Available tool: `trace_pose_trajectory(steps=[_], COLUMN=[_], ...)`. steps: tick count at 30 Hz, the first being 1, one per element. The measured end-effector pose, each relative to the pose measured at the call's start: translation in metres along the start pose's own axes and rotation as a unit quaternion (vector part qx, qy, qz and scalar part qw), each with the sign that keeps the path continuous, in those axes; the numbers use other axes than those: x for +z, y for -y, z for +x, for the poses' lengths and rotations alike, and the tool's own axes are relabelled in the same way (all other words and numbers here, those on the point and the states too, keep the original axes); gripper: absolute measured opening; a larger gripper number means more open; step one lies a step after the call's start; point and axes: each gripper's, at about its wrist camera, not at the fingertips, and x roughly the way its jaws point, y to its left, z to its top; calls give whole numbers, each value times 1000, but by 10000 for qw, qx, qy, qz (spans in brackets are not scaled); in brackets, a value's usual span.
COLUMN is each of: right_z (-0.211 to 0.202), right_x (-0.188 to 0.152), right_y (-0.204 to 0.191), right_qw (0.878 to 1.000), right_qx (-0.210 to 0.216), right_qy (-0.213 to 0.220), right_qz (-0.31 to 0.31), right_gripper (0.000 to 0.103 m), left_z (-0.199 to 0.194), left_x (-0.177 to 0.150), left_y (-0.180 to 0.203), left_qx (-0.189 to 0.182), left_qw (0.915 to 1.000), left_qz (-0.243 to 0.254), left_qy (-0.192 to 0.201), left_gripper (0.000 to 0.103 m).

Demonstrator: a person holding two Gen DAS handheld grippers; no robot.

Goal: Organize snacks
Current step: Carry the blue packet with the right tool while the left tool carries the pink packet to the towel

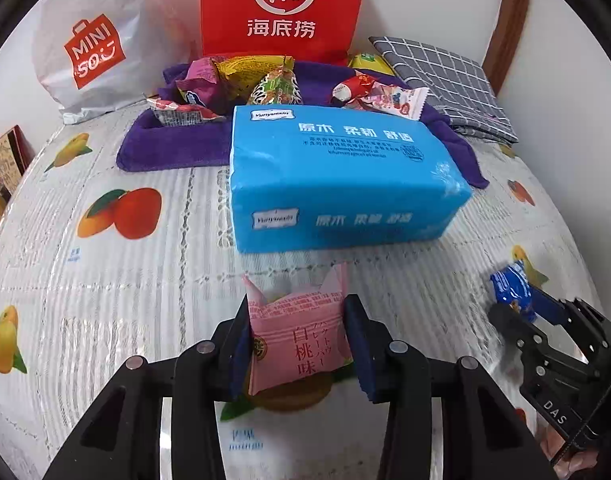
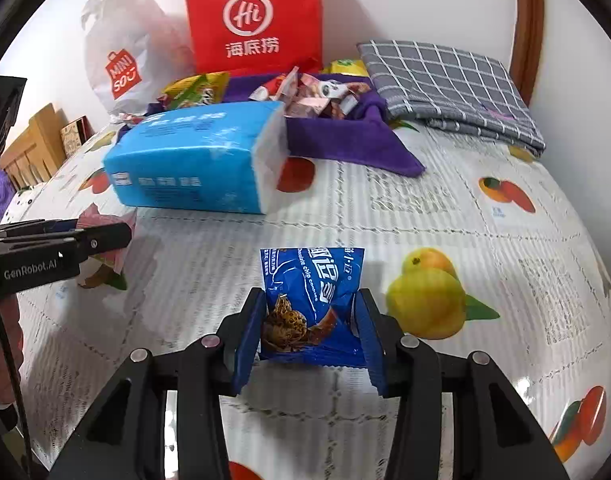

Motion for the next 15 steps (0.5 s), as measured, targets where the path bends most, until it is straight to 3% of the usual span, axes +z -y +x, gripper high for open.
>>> trace_pose_trajectory(steps=[15], right_z=[-46], right_x=[32], right_y=[-47], right_qw=[9988], right_qx=[234], right_qy=[349], right_qz=[-263], right_gripper=[45], left_z=[-45], left_x=[14], left_y=[-8], left_qx=[-200], left_qw=[9996], left_qz=[2], left_qy=[207], left_gripper=[41])
